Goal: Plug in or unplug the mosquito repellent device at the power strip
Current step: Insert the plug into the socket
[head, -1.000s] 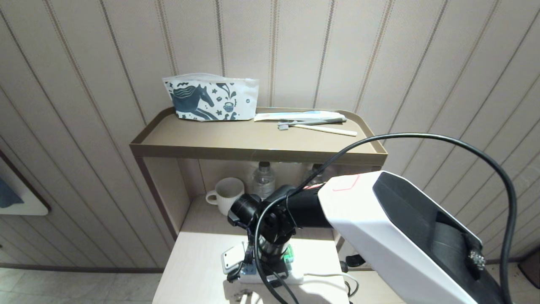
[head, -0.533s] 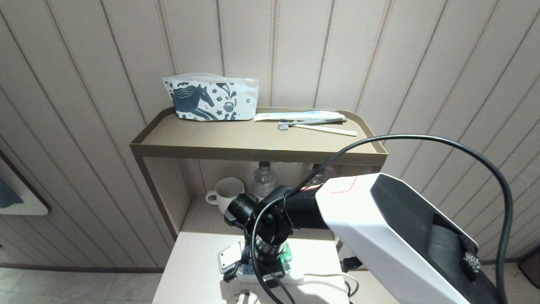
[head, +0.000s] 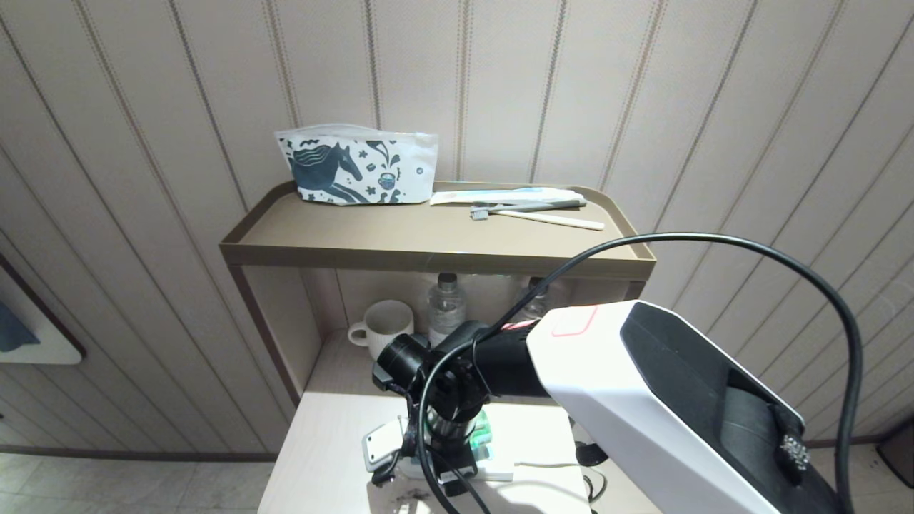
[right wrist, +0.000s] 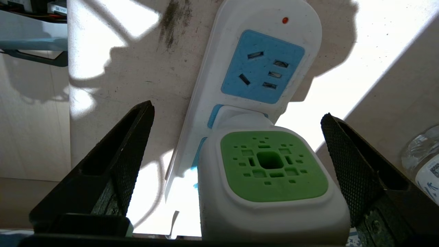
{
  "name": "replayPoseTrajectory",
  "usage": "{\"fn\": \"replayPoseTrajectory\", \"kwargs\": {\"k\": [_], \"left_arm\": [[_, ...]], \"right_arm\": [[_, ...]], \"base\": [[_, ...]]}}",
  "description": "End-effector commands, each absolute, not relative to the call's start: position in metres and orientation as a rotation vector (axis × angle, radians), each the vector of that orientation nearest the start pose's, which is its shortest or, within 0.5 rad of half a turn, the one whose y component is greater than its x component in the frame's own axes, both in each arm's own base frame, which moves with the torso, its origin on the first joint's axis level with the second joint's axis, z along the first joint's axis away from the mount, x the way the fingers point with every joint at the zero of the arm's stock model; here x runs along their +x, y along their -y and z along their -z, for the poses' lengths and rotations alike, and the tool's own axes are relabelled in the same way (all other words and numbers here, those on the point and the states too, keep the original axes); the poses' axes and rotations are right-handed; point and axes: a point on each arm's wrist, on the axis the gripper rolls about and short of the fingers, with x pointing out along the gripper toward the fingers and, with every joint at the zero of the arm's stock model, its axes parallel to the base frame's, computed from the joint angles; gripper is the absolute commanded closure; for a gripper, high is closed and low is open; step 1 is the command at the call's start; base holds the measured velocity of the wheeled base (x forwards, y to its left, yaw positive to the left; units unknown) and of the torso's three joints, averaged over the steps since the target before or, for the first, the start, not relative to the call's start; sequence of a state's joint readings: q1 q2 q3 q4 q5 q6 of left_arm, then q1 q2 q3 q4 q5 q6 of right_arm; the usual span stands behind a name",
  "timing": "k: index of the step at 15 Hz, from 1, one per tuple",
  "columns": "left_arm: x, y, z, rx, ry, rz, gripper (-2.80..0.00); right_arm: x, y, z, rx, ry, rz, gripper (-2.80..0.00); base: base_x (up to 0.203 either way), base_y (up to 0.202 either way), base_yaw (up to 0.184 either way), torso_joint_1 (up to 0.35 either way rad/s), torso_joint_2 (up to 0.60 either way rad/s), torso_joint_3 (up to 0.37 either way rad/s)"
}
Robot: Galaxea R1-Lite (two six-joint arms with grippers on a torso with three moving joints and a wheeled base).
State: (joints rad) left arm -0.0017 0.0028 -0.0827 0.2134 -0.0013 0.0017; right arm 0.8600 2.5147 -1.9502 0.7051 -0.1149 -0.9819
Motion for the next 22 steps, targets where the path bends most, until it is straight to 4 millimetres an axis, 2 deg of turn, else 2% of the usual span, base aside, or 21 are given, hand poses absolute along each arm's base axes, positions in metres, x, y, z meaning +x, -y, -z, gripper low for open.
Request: {"fn": "replayPoseTrajectory", "kwargs": {"k": [1, 11, 22], "left_arm": [[-0.030, 0.000, -0.076, 0.002, -0.135, 0.003, 0.00], [-0.030, 0.000, -0.076, 0.002, -0.135, 0.003, 0.00], [-0.030, 0.000, -0.076, 0.002, -0.135, 0.003, 0.00]], "right_arm": [[0.303, -0.347, -0.043, -1.431, -0.794, -1.210, -2.80], [0.303, -0.348, -0.036, -1.429, -0.808, -1.213, -2.80], [0.304, -0.343, -0.064, -1.407, -0.761, -1.185, -2.80]], "base": [[0.000, 0.000, 0.000, 0.000, 0.00, 0.000], [0.000, 0.000, 0.000, 0.000, 0.00, 0.000], [0.000, 0.000, 0.000, 0.000, 0.00, 0.000]]}}
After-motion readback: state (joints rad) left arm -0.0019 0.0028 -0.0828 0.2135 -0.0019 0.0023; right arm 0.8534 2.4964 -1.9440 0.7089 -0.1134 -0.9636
